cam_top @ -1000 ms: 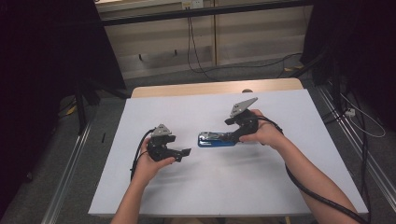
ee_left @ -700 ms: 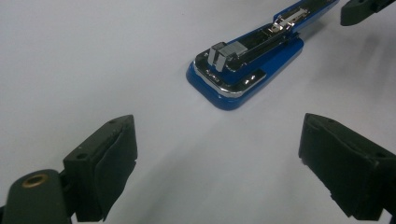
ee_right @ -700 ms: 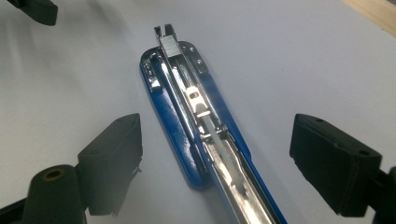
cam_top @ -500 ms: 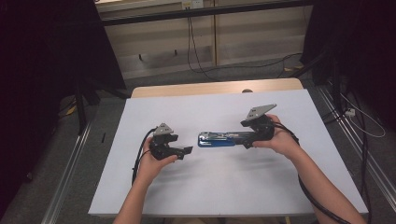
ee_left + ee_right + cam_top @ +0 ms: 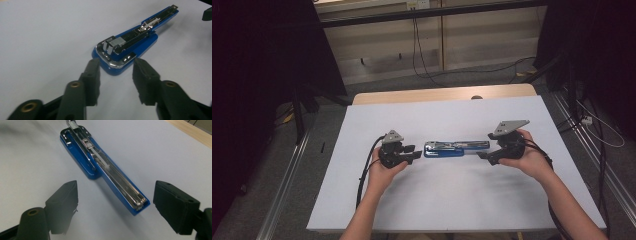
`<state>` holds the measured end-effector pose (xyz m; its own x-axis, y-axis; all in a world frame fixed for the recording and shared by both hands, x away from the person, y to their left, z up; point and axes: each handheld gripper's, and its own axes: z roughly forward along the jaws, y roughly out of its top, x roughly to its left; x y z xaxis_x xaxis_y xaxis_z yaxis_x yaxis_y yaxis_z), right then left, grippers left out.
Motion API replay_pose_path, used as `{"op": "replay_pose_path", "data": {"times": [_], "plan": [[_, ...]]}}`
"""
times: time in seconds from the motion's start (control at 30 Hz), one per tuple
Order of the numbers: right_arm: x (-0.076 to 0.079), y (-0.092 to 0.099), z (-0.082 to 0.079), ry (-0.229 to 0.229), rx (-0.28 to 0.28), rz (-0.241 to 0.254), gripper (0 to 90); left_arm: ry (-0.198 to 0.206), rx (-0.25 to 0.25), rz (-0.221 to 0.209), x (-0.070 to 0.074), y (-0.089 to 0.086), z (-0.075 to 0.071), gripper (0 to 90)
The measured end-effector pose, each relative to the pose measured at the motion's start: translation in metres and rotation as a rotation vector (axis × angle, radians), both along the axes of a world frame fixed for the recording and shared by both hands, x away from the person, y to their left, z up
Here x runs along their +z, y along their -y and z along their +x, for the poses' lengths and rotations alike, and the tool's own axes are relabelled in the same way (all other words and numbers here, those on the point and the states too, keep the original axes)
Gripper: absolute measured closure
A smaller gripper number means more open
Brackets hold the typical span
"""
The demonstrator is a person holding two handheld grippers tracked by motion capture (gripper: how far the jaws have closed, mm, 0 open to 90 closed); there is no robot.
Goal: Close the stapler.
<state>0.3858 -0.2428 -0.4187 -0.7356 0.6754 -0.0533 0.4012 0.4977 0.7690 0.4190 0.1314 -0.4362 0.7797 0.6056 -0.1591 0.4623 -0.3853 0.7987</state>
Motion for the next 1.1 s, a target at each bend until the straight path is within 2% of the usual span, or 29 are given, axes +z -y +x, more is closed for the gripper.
{"op": "replay_pose_path", "data": {"times": [0.23, 0.3, 0.43, 0.57, 0.63, 0.7, 0.77, 0.83, 0.87, 1.0, 1.1], "plan": [[-0.008, 0.014, -0.011, 0.001, -0.045, -0.019, 20.3, -0.007, -0.004, -0.004, -0.003, 0.005, 0.0, 79.4], [-0.009, 0.019, -0.014, 0.0, -0.06, -0.01, 20.2, -0.007, -0.006, 0.0, -0.005, 0.007, 0.0, 83.1], [-0.013, 0.026, -0.019, -0.006, -0.093, -0.015, 21.5, 0.008, -0.002, 0.013, -0.007, 0.011, 0.0, 88.1], [-0.019, 0.029, -0.02, -0.003, -0.103, -0.014, 26.8, 0.013, 0.005, 0.008, -0.009, 0.013, 0.001, 90.0], [-0.022, 0.03, -0.019, -0.008, -0.117, -0.002, 33.0, 0.017, 0.006, 0.011, -0.011, 0.015, 0.002, 90.0], [-0.025, 0.03, -0.017, -0.008, -0.126, -0.012, 38.7, 0.02, 0.002, 0.021, -0.012, 0.018, 0.002, 90.0], [-0.026, 0.029, -0.016, -0.013, -0.137, -0.008, 49.0, 0.03, 0.0, 0.023, -0.013, 0.021, 0.002, 90.0], [-0.027, 0.028, -0.015, -0.008, -0.145, -0.008, 51.8, 0.031, 0.006, 0.015, -0.015, 0.024, 0.003, 90.0], [-0.027, 0.027, -0.014, -0.008, -0.149, -0.009, 56.7, 0.028, 0.008, 0.012, -0.016, 0.025, 0.004, 90.0], [-0.03, 0.026, -0.011, -0.01, -0.151, -0.019, 63.1, 0.041, 0.001, 0.024, -0.017, 0.028, 0.004, 90.0], [-0.032, 0.025, -0.01, -0.026, -0.151, -0.009, 68.8, 0.046, 0.006, 0.017, -0.017, 0.029, 0.005, 90.0]]}}
